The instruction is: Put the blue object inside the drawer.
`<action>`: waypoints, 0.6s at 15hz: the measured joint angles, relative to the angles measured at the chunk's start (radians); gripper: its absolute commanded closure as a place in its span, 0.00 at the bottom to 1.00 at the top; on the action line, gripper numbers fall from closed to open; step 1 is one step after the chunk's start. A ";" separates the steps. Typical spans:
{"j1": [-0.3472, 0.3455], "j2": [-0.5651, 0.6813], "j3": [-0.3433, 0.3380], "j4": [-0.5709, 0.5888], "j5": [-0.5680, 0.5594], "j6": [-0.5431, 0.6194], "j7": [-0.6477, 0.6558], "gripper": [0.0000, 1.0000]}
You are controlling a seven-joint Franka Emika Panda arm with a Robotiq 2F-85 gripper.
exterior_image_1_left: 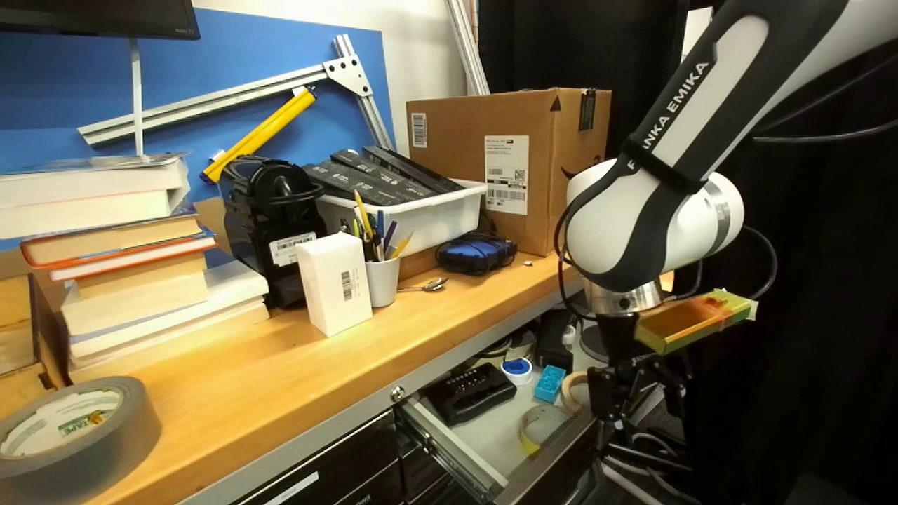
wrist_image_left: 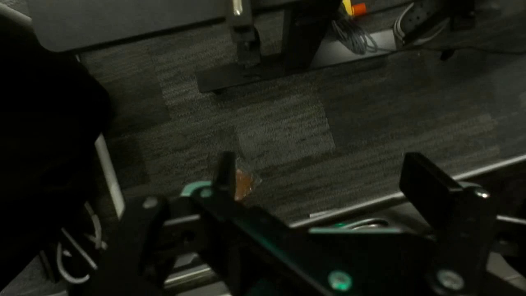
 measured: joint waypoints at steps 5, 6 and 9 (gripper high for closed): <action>0.038 0.038 0.031 0.002 0.038 0.299 0.221 0.00; 0.053 0.055 0.035 0.003 0.030 0.373 0.285 0.00; 0.141 0.121 -0.019 0.011 -0.088 0.604 0.513 0.00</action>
